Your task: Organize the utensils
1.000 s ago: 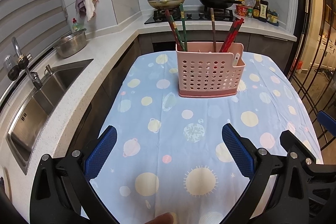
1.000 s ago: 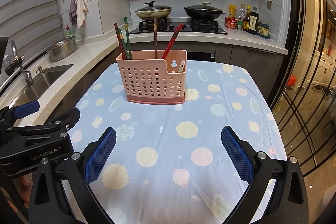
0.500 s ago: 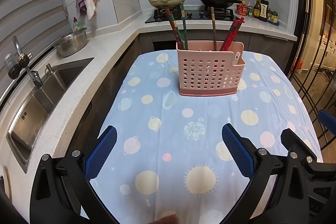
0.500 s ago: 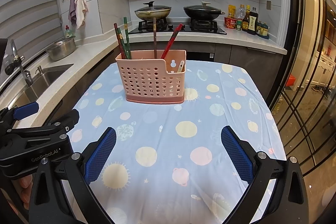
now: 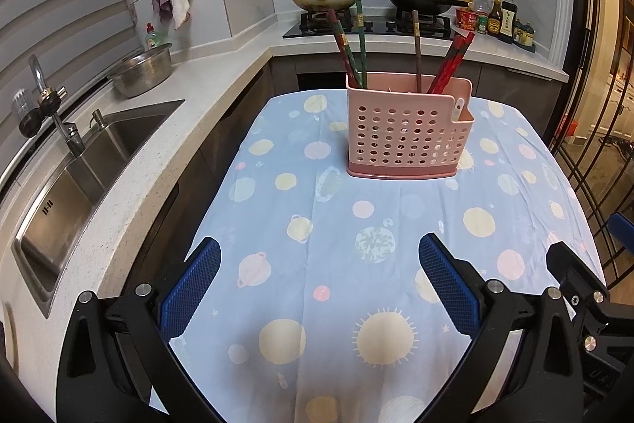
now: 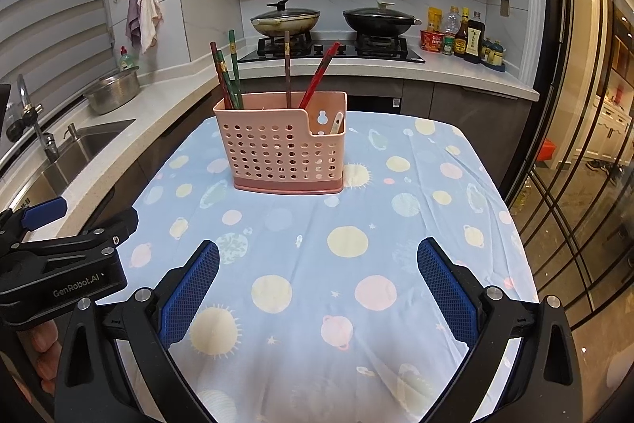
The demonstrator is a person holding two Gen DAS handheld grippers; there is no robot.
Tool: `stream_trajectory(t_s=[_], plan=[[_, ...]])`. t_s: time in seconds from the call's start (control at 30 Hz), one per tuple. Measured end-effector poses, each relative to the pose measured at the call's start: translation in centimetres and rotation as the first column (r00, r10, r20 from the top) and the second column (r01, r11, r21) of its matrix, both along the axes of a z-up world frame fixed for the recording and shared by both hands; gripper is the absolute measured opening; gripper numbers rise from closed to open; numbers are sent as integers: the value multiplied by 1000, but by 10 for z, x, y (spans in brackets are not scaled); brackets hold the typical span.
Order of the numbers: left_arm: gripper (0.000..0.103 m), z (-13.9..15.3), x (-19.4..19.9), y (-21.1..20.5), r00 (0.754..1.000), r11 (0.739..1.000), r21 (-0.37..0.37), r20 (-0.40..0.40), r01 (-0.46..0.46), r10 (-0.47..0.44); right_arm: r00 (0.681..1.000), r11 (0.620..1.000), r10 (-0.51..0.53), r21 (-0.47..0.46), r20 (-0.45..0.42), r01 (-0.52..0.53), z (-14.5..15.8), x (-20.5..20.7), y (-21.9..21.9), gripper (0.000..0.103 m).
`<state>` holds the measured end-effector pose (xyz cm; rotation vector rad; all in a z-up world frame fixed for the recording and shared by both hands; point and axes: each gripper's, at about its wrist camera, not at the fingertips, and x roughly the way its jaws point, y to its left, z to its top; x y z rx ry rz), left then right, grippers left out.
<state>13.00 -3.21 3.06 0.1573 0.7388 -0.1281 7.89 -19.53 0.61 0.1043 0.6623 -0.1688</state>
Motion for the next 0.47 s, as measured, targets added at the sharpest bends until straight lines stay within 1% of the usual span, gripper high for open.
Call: stream_trajectory(t_s=[0.3, 0.47], plan=[[96, -1, 3, 3, 1000, 1000, -2, -11, -21, 21, 1000, 1000, -10, 2, -2, 10, -1, 1, -2, 97], [96, 0, 3, 4, 1000, 1000, -3, -2, -10, 10, 1000, 1000, -16, -2, 0, 16, -1, 0, -2, 97]])
